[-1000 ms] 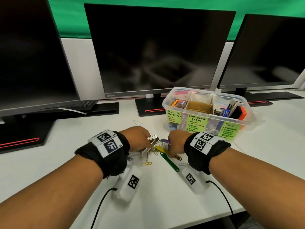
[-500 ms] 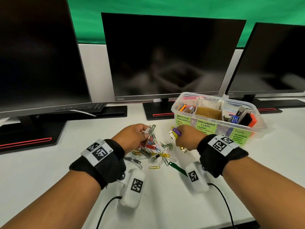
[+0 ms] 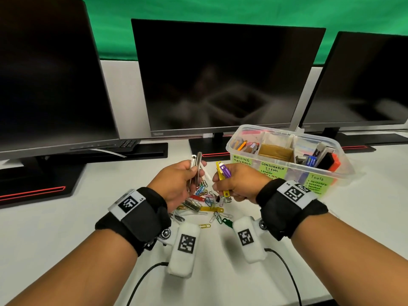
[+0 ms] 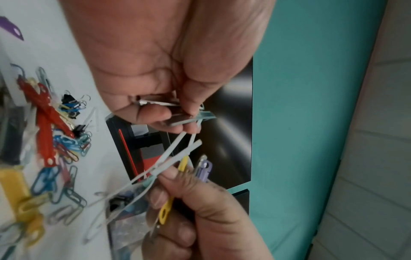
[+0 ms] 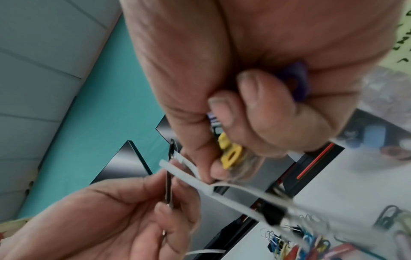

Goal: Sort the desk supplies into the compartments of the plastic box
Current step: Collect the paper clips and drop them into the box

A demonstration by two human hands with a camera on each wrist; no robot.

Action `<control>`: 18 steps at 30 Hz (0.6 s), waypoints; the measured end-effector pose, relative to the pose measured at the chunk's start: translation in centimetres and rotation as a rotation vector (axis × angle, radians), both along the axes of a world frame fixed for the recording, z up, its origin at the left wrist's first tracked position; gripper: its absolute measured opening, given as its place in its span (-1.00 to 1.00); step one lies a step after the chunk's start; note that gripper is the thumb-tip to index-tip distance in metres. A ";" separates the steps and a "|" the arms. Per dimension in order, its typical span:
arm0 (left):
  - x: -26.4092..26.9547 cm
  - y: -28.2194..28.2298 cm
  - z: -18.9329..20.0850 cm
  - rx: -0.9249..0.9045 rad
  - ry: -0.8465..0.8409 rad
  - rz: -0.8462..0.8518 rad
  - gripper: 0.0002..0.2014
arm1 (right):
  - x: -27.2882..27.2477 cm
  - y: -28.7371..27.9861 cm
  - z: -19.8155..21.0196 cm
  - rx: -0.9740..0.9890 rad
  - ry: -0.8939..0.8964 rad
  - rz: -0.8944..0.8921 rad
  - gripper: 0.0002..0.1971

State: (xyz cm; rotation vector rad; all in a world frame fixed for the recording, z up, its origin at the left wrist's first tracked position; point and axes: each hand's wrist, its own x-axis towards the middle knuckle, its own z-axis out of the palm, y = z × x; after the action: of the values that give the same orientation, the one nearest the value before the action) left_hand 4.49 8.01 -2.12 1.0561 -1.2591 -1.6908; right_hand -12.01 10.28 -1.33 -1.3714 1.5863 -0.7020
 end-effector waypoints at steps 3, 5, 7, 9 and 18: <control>0.2 -0.1 0.1 0.051 0.089 0.011 -0.67 | -0.3 0.0 0.3 0.002 -0.080 -0.022 -0.90; 0.4 -0.3 0.0 0.078 0.157 0.032 -0.68 | -0.6 -0.1 0.4 -0.021 -0.115 -0.059 -0.89; 0.6 -0.4 0.1 0.104 0.230 0.049 -0.67 | -0.9 -0.1 0.3 -0.026 -0.087 -0.060 -0.90; 0.5 -0.3 0.3 0.133 0.290 0.052 -0.67 | -0.5 0.1 0.0 0.011 -0.002 0.003 -0.94; 0.9 -0.5 0.3 0.164 0.299 0.114 -0.71 | 0.9 -0.6 -0.7 0.017 0.048 0.070 -0.79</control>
State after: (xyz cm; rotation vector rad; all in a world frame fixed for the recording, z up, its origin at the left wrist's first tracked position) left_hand 5.38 7.55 -1.83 0.9084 -0.8677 -1.8081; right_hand -11.14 9.71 -2.05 -1.4341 1.5699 -0.6167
